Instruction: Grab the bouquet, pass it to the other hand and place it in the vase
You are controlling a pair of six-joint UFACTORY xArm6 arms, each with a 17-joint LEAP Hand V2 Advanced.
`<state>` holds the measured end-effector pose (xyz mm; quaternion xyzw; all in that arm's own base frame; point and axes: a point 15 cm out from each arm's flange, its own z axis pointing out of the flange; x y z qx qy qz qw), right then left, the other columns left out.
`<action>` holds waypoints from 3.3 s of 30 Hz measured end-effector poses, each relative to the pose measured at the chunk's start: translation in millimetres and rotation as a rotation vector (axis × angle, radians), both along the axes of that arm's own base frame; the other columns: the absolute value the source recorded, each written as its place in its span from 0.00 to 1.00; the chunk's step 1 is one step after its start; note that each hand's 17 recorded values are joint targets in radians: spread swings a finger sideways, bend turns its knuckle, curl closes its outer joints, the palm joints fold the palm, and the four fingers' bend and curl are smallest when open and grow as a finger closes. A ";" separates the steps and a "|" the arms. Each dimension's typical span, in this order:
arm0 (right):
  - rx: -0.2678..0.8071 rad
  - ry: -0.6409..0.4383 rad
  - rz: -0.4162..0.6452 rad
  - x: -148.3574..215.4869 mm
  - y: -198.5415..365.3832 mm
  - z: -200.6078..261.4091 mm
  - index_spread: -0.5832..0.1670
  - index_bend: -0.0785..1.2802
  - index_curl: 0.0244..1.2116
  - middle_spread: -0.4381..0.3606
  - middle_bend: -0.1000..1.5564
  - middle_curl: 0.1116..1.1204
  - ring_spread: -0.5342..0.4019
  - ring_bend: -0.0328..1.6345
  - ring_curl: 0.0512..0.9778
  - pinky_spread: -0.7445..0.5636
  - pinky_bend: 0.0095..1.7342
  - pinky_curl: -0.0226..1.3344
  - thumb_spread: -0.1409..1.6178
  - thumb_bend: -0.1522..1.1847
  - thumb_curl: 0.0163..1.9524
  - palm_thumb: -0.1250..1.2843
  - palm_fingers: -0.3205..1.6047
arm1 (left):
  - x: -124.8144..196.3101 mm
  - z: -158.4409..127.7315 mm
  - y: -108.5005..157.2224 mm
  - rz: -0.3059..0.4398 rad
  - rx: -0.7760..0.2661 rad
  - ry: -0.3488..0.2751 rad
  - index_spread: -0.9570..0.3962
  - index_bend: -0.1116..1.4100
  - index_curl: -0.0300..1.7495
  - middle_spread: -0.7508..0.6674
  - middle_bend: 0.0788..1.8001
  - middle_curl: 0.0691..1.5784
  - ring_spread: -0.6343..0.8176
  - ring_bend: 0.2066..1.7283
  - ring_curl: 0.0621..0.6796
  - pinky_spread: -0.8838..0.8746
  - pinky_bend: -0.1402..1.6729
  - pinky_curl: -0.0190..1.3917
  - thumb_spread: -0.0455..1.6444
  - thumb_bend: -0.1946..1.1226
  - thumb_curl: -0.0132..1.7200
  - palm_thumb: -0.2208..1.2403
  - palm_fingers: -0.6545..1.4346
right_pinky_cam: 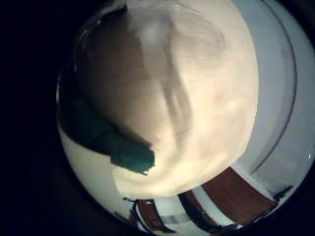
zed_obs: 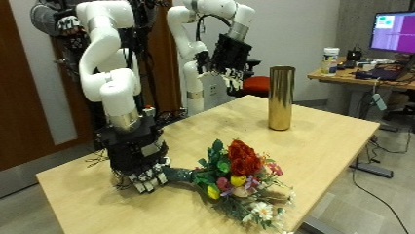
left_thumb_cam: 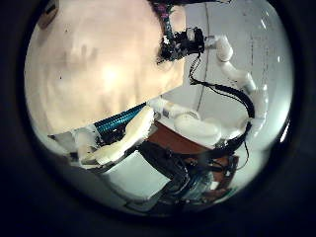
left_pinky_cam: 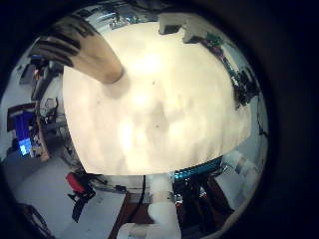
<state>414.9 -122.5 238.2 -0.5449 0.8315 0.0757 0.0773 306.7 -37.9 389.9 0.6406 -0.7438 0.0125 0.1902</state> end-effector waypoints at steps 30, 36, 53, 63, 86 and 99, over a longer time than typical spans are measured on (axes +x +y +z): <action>0.326 -0.317 0.208 -26.1 33.0 198.6 0.32 0.74 0.92 0.33 0.85 0.72 0.36 0.90 0.62 0.42 0.75 0.64 0.39 0.20 0.45 0.97 0.74 | 1.5 15.9 11.4 0.069 -0.171 -0.010 0.75 0.20 0.25 0.65 0.07 0.17 0.73 0.14 0.23 0.68 0.17 0.18 0.60 0.13 0.19 0.46 0.44; 0.331 -0.297 0.203 -31.2 35.5 201.6 0.32 0.74 0.93 0.34 0.85 0.72 0.36 0.90 0.62 0.42 0.74 0.66 0.38 0.18 0.46 0.94 0.74 | 0.4 16.3 11.1 0.070 -0.184 -0.008 0.75 0.20 0.25 0.68 0.07 0.17 0.74 0.13 0.21 0.68 0.17 0.18 0.61 0.13 0.19 0.47 0.44; 0.240 -0.029 0.144 -43.3 49.2 144.2 0.62 0.23 0.51 0.82 0.41 0.35 0.81 0.52 0.29 0.93 0.41 0.37 0.71 0.10 0.28 0.63 0.16 | 9.9 19.6 15.8 0.050 -0.195 -0.027 0.76 0.20 0.25 0.68 0.07 0.17 0.75 0.13 0.21 0.68 0.17 0.18 0.61 0.13 0.19 0.47 0.44; 0.241 0.087 0.118 -57.9 75.5 65.3 0.76 0.18 0.32 0.93 0.25 0.22 0.95 0.38 0.18 0.97 0.32 0.27 0.71 0.10 0.23 0.63 0.17 | 23.2 12.0 9.7 0.019 -0.226 -0.003 0.77 0.21 0.26 0.72 0.06 0.16 0.76 0.13 0.20 0.69 0.18 0.18 0.61 0.13 0.19 0.47 0.43; 0.157 0.083 0.040 -24.2 58.7 -3.4 0.81 0.16 0.20 0.95 0.22 0.21 0.95 0.38 0.18 0.97 0.32 0.25 0.70 0.09 0.21 0.59 0.21 | 25.9 11.1 3.4 0.004 -0.235 0.009 0.77 0.20 0.26 0.70 0.06 0.16 0.76 0.13 0.21 0.69 0.18 0.18 0.62 0.13 0.19 0.47 0.43; 0.166 0.134 0.057 -17.9 67.6 -28.5 0.80 0.16 0.20 0.93 0.23 0.22 0.93 0.39 0.18 0.97 0.32 0.23 0.68 0.10 0.20 0.61 0.23 | 25.1 9.1 2.5 0.008 -0.242 0.015 0.77 0.20 0.25 0.70 0.06 0.16 0.76 0.13 0.21 0.69 0.18 0.19 0.62 0.13 0.19 0.48 0.43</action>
